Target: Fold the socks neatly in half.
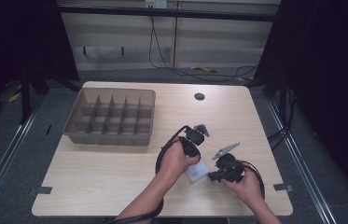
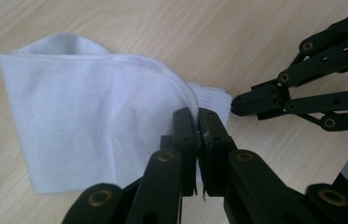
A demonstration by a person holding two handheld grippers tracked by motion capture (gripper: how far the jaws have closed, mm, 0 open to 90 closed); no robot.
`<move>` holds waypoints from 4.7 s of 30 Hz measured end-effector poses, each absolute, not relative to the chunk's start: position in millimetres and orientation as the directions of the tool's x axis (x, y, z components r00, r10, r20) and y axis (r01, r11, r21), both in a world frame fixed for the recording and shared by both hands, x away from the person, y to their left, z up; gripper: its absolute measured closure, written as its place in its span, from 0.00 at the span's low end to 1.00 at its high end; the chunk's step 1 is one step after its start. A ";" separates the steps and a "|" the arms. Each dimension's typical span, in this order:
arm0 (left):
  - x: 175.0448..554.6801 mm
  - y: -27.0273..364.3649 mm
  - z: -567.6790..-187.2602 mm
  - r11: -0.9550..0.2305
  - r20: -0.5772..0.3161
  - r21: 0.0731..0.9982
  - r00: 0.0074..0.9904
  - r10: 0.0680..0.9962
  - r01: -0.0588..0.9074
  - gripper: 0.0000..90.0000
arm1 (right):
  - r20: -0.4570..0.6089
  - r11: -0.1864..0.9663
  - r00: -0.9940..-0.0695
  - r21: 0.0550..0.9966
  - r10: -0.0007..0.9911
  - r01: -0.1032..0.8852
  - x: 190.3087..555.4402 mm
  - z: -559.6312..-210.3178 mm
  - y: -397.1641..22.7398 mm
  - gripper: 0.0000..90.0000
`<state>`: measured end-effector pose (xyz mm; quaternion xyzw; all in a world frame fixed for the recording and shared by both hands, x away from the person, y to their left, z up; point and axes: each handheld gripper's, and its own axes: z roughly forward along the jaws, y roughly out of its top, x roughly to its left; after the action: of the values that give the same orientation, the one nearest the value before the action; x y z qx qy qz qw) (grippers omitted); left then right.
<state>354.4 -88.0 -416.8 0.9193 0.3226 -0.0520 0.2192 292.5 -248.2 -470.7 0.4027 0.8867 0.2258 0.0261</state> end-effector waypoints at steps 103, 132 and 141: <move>367.6 -19.0 -419.9 -0.648 -0.190 0.403 0.752 0.631 0.646 0.63 | 0.113 0.569 -0.688 0.475 0.717 0.671 310.2 -442.3 -228.7 1.00; 388.3 -42.4 -445.2 -0.654 -0.172 0.371 0.740 0.650 0.660 0.63 | 0.112 0.609 -0.708 0.427 0.698 0.668 310.0 -456.9 -229.5 1.00; 393.6 -55.4 -457.0 -0.658 -0.134 0.363 0.735 0.664 0.660 0.69 | 0.105 0.623 -0.714 0.414 0.692 0.664 309.1 -457.3 -230.1 1.00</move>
<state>393.6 -55.4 -457.0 0.9104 0.3637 0.0052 0.1973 309.1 -230.1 -457.3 0.3765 0.9002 0.2164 0.0324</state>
